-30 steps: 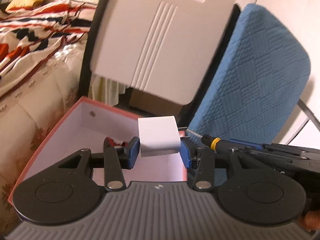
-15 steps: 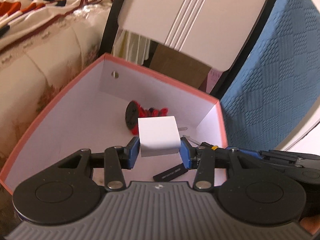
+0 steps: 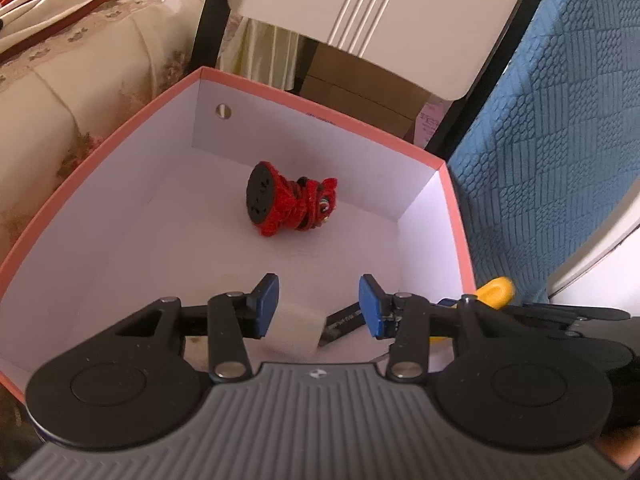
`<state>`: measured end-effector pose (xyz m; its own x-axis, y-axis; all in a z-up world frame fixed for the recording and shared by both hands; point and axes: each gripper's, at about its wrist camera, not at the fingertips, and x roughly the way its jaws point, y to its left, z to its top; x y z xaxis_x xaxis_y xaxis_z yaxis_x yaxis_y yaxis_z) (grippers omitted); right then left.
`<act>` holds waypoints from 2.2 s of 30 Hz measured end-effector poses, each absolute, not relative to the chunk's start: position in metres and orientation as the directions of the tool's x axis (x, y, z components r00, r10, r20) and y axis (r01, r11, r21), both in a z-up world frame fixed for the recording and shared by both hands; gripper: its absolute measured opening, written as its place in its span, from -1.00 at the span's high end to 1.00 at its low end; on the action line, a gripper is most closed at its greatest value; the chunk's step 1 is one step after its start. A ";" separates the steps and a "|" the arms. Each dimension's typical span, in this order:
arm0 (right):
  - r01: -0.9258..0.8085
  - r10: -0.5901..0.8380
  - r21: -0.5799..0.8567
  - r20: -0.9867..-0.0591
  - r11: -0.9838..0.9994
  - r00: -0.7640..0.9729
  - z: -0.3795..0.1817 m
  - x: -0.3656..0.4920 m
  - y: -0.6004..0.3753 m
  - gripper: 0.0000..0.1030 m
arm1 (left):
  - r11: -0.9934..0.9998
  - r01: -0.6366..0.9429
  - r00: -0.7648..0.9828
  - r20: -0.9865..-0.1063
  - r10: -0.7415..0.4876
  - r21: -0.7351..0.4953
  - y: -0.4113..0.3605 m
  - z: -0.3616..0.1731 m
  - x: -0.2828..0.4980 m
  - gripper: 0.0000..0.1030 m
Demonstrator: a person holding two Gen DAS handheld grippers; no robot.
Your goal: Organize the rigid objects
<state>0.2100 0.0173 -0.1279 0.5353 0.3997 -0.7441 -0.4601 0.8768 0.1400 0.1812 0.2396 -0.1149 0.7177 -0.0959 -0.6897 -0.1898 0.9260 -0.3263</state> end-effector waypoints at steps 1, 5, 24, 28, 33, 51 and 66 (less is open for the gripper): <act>-0.458 0.401 0.143 -0.742 0.878 0.538 -0.127 0.210 0.017 0.57 | 0.926 -0.191 0.719 -0.688 -0.093 -0.325 0.239 -0.113 0.181 0.02; -0.444 0.402 0.149 -0.728 0.883 0.555 -0.117 0.209 0.011 0.57 | 0.927 -0.191 0.733 -0.675 -0.084 -0.322 0.238 -0.099 0.176 0.02; -0.506 0.496 0.151 -0.557 0.849 0.666 -0.008 0.159 -0.024 0.57 | 0.948 -0.141 0.823 -0.566 -0.048 -0.285 0.208 0.012 0.110 0.02; -0.504 0.508 0.170 -0.538 0.847 0.672 0.004 0.141 -0.035 0.57 | 0.953 -0.132 0.832 -0.553 -0.042 -0.272 0.194 0.025 0.089 0.02; -0.504 0.517 0.182 -0.527 0.844 0.675 0.008 0.122 -0.049 0.57 | 0.959 -0.126 0.844 -0.535 -0.030 -0.253 0.178 0.031 0.067 0.02; -0.479 0.495 0.183 -0.541 0.858 0.680 -0.020 0.068 -0.084 0.57 | 0.957 -0.118 0.838 -0.544 -0.048 -0.266 0.154 0.020 0.037 0.02; -0.445 0.460 0.178 -0.574 0.878 0.677 -0.046 0.059 -0.094 0.57 | 0.959 -0.122 0.806 -0.589 -0.055 -0.256 0.142 -0.008 0.033 0.02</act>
<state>0.0592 -0.0940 -0.0464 0.6772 0.4600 -0.5744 -0.4452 0.8776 0.1779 0.0331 0.1421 -0.0077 0.8063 -0.0546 -0.5890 -0.1218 0.9591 -0.2556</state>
